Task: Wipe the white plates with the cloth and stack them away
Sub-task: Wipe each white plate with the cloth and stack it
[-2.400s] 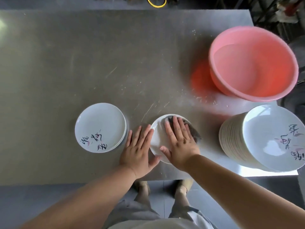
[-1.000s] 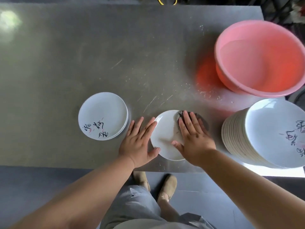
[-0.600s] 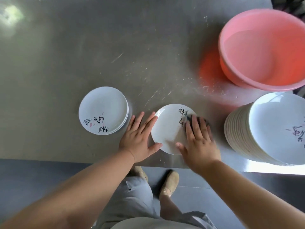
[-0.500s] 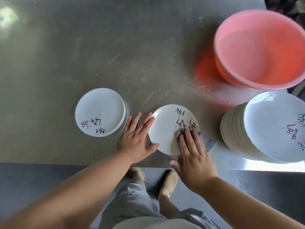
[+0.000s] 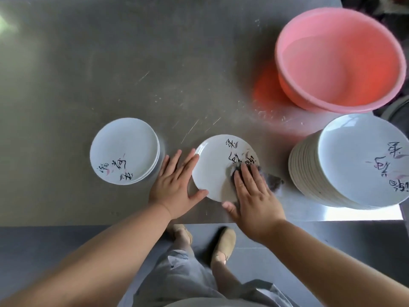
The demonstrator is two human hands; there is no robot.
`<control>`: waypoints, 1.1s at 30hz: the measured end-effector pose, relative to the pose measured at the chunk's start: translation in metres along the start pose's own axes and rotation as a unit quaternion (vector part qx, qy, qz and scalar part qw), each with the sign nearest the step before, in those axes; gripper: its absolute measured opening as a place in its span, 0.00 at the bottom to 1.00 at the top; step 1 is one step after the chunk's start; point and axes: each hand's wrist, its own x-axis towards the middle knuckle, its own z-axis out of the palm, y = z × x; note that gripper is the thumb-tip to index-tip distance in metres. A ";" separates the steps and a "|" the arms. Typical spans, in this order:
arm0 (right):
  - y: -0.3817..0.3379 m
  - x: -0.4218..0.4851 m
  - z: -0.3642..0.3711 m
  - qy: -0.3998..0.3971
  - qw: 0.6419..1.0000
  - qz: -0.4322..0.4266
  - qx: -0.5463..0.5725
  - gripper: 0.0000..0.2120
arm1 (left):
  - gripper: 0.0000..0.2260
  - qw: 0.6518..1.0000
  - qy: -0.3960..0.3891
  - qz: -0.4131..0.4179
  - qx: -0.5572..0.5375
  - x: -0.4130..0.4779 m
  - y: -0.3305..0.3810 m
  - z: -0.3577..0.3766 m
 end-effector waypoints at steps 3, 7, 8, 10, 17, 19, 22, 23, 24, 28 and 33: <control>0.020 0.042 -0.021 0.024 1.000 0.017 0.006 0.42 | 0.43 1.000 0.014 0.001 0.000 0.001 0.000 0.001; 0.012 0.041 -0.013 0.028 0.999 0.018 -0.021 0.44 | 0.43 1.000 0.003 -0.009 -0.014 0.001 0.002 -0.003; 0.004 0.028 -0.006 0.032 0.999 0.015 -0.020 0.44 | 0.43 1.000 -0.004 -0.011 -0.014 0.001 0.002 -0.003; -0.008 -0.001 0.006 0.043 0.999 -0.008 -0.003 0.44 | 0.44 1.000 -0.021 -0.015 -0.007 0.000 0.003 -0.005; 0.029 0.013 -0.020 0.013 0.998 -0.054 -0.012 0.43 | 0.38 0.998 0.032 -0.043 -0.018 -0.032 0.036 -0.008; 0.037 0.034 -0.032 0.025 0.999 -0.036 -0.019 0.45 | 0.35 0.998 0.055 -0.028 -0.031 -0.025 0.040 -0.011; 0.037 0.049 -0.039 0.010 0.999 -0.033 -0.032 0.48 | 0.43 0.998 -0.058 0.018 -0.009 0.008 0.033 -0.026; 0.036 0.049 -0.038 0.006 0.999 -0.019 -0.025 0.47 | 0.45 0.995 -0.098 0.032 0.014 0.015 0.030 -0.028; 0.033 0.046 -0.035 0.004 1.000 0.000 -0.013 0.46 | 0.45 0.992 -0.120 0.038 0.032 0.019 0.027 -0.027; 0.007 -0.002 -0.006 0.002 0.999 0.029 0.031 0.47 | 0.46 0.993 -0.108 0.026 0.031 0.014 0.025 -0.016; 0.015 0.019 -0.012 0.000 1.000 0.011 0.029 0.45 | 0.46 0.998 -0.051 -0.023 -0.026 0.005 0.037 -0.007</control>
